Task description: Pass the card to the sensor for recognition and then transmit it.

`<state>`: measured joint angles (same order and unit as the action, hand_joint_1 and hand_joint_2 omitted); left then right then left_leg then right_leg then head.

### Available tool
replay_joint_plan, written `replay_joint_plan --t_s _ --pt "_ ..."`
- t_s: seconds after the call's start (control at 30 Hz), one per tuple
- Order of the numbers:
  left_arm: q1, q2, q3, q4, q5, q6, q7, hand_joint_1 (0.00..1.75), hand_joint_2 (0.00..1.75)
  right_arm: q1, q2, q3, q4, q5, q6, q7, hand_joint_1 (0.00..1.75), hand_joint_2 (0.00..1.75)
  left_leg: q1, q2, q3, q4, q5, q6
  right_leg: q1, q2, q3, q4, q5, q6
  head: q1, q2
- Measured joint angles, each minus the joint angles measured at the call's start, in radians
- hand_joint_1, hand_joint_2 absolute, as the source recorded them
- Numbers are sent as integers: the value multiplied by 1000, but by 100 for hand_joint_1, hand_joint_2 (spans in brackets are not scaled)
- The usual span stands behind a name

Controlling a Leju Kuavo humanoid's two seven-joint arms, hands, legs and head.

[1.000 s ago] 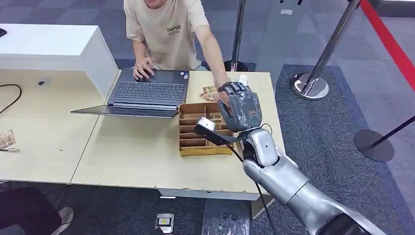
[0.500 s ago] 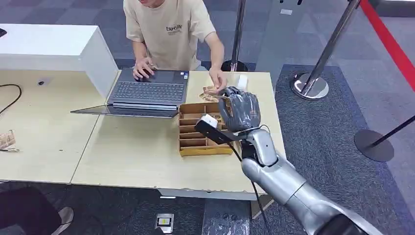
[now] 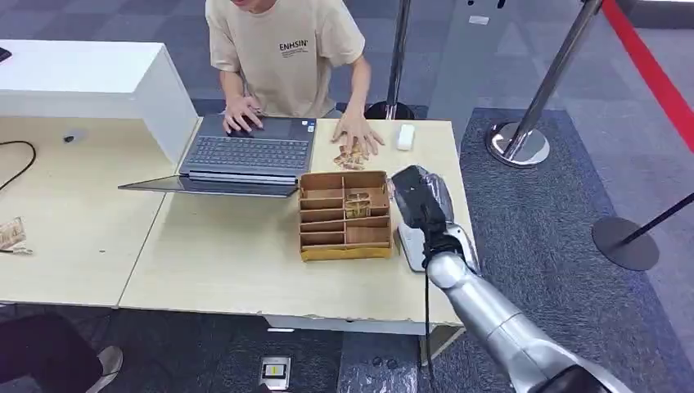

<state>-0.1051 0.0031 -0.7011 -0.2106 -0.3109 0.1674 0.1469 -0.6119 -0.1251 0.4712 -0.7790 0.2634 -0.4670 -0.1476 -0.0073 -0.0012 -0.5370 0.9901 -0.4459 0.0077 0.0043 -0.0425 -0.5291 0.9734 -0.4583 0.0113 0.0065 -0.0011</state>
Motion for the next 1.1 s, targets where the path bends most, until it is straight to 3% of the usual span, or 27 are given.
replay_joint_plan --t_s 0.1,0.3,0.57,0.83,0.97,1.1 --pt "3 0 0 0 0 0 0 0 0 18 -15 -44 62 -81 27 2 175 175 0 0 0 0 0 0 0 0 0 0 0 0 0 0" --pt "5 2 0 1 -1 0 -1 0 0 50 -37 -100 161 -112 44 24 175 175 0 0 -1 0 0 0 0 0 -1 0 0 0 0 0" --pt "5 3 0 1 -6 -2 0 0 0 65 -47 -119 252 -66 61 98 175 175 0 0 0 0 0 0 0 0 -1 0 0 0 0 0" --pt "5 4 0 1 -6 -3 3 0 0 59 -43 -116 288 4 68 122 175 175 0 1 3 0 0 0 0 0 3 0 0 0 0 0" --pt "5 5 0 1 -6 -3 3 0 0 52 -37 -115 290 -11 55 83 175 175 0 1 3 0 0 0 0 0 4 0 0 0 0 0" --pt "5 6 0 1 -6 -3 0 0 0 30 -30 -116 275 -89 56 -7 175 175 0 0 3 0 0 0 0 1 4 0 1 1 0 0"
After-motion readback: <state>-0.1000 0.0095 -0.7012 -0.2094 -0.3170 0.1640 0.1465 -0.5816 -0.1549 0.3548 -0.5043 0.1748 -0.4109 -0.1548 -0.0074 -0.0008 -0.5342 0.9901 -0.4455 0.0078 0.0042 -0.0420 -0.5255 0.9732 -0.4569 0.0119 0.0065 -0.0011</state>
